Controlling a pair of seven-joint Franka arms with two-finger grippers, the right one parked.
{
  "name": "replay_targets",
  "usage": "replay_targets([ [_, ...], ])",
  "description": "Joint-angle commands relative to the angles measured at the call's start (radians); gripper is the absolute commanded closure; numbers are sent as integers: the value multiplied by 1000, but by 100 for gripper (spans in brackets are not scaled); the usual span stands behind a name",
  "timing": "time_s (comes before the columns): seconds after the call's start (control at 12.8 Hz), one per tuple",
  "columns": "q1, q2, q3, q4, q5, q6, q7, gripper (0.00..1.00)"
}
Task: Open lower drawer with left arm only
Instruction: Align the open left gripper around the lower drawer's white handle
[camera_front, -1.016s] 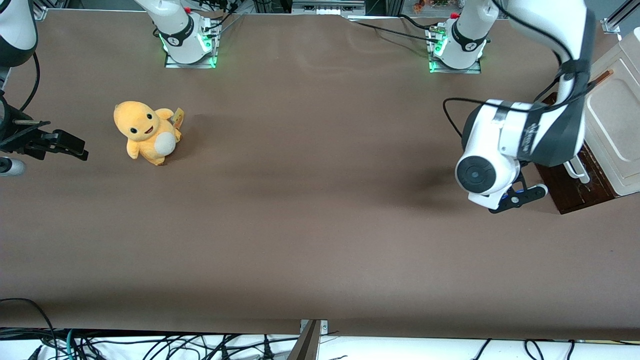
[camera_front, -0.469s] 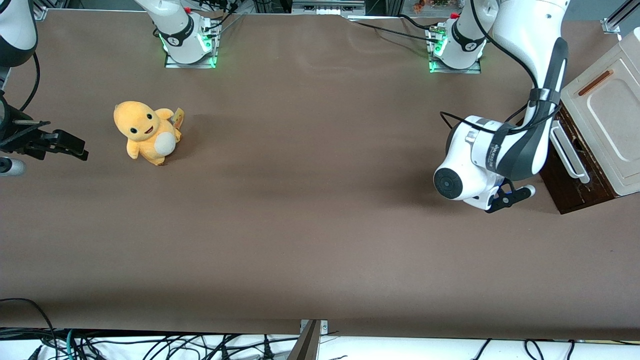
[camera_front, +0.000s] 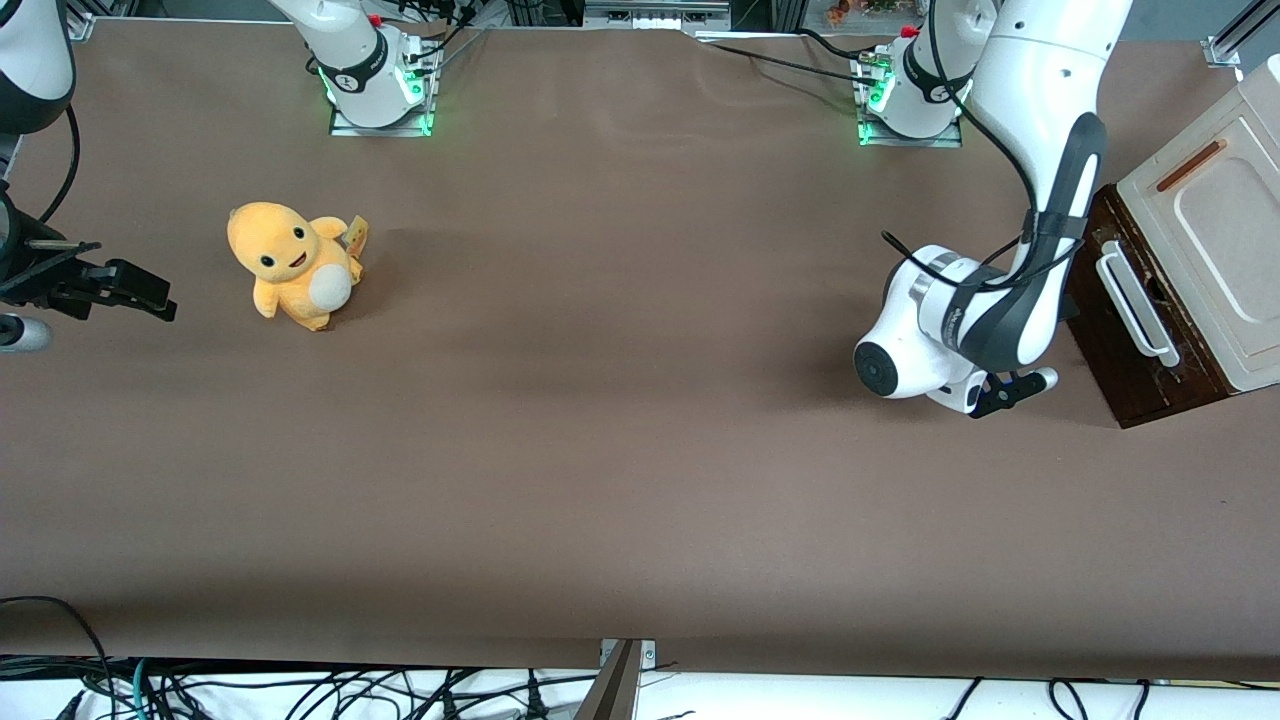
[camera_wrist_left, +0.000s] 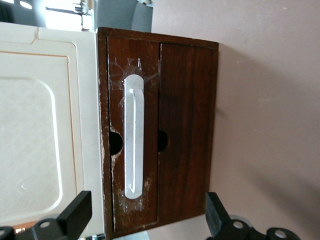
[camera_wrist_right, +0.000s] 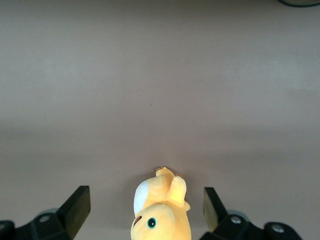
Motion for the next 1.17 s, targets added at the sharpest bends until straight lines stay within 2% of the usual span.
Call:
replay_targets([
  [0.0,27,-3,-12,-34,64,6,-19,0],
  [0.16,36,-1,-11,-55,96,9,-19,0],
  [0.7,79,39,-11,-68,133,9,-80,0],
  [1.09,113,51,-11,-89,211,7,-118,0],
])
